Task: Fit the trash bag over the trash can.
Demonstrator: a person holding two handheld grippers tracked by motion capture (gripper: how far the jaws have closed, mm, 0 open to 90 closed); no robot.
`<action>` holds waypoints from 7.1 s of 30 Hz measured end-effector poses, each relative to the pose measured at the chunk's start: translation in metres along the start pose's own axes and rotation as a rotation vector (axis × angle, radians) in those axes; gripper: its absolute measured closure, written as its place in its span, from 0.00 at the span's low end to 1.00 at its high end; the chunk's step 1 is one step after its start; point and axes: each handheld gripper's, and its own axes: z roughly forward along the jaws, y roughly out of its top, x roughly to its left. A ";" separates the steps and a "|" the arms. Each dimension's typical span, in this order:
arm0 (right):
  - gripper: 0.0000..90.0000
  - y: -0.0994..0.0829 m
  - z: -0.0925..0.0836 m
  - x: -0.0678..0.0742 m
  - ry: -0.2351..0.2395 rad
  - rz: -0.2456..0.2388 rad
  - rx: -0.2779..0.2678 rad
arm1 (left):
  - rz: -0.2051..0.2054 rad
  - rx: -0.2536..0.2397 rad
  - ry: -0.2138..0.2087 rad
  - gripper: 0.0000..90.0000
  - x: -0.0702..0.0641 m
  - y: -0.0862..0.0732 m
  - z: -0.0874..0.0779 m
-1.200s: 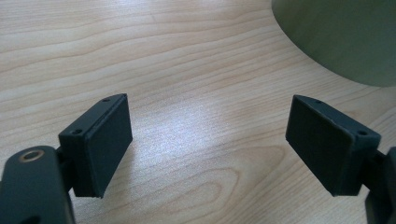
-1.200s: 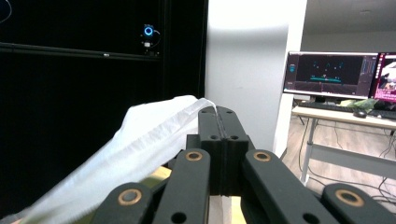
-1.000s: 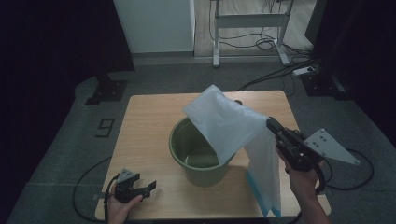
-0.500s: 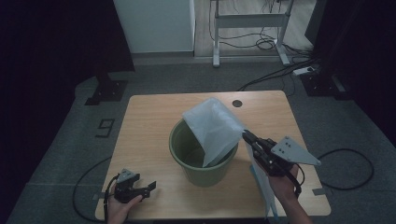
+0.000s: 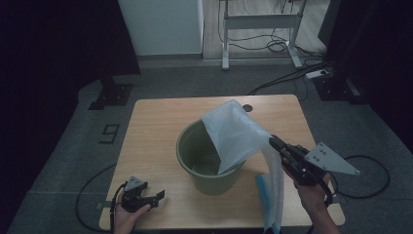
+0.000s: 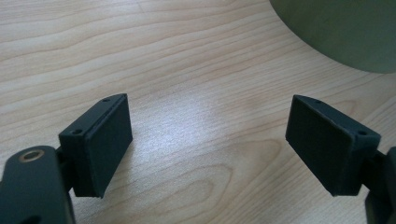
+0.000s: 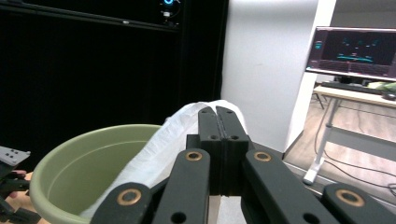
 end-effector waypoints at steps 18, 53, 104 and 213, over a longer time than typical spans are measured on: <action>0.99 -0.040 0.060 0.051 0.174 -0.014 0.174 | 0.007 0.006 -0.007 0.16 0.001 0.000 0.000; 0.54 -0.150 -0.036 0.066 -0.335 0.073 0.290 | -0.024 -0.006 -0.027 0.16 -0.003 0.000 0.002; 0.95 0.014 -0.009 0.018 -0.182 -0.116 -0.101 | 0.143 -0.389 -0.084 0.23 -0.090 0.086 -0.075; 0.98 -0.103 0.008 0.080 -0.430 0.186 0.024 | 0.217 -0.467 -0.204 0.99 -0.178 0.151 -0.051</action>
